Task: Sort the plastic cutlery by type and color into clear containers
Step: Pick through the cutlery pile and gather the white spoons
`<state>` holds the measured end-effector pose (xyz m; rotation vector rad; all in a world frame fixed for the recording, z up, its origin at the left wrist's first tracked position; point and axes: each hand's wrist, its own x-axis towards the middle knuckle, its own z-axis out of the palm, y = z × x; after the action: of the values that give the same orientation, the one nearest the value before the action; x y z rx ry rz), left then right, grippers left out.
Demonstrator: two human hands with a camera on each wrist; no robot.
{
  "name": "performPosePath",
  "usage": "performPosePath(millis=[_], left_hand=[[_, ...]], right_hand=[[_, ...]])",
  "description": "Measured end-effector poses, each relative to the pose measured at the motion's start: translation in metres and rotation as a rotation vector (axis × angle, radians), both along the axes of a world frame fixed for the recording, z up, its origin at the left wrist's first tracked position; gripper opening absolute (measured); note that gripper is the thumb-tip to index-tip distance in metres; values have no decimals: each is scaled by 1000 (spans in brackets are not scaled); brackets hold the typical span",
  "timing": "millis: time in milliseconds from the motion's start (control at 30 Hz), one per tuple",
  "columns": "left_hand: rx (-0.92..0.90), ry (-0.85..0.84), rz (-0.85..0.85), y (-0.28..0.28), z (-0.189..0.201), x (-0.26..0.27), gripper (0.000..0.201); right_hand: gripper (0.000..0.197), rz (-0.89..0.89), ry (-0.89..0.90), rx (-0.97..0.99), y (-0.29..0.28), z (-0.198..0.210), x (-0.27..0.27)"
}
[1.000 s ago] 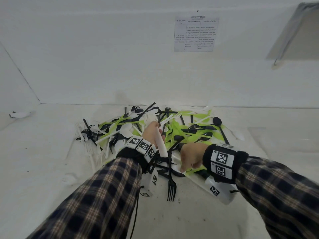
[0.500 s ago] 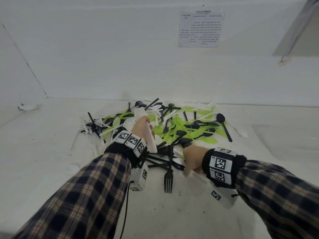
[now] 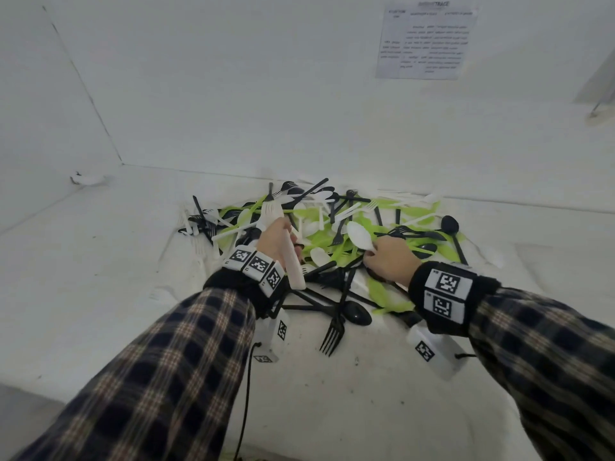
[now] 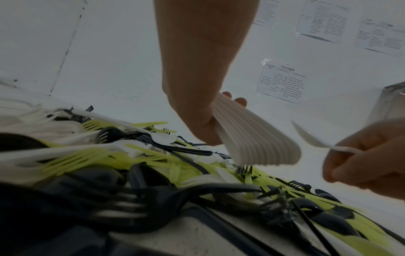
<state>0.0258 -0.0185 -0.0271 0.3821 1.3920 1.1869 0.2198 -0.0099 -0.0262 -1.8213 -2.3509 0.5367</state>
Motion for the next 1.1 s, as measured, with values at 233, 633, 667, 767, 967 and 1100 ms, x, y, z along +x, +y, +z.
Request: performPosePath(millis=[233,633,667,767,967,1100], left_hand=[[-9,27,34,-8,3,-6,15],[-20,-2,19,2,8,-34,17],[-21,-10,8,4,9,-35,18],[-29,-19,-20,7,12,-39,20],[-35,-22,-6,7,16,-49,18],[-42,-46,-7,7,18,-57,19]], right_hand=[[29,82,-114,-49,12,-17,-32],[39,39,-128,-198,18,-20,-47],[41,15,-93,-190,20,-22,-46],[44,-63,39,-147,26,-23,-43],[39,-198,318,-116,36,-20,-41],[26,-242,221,-129,42,-16,-42]])
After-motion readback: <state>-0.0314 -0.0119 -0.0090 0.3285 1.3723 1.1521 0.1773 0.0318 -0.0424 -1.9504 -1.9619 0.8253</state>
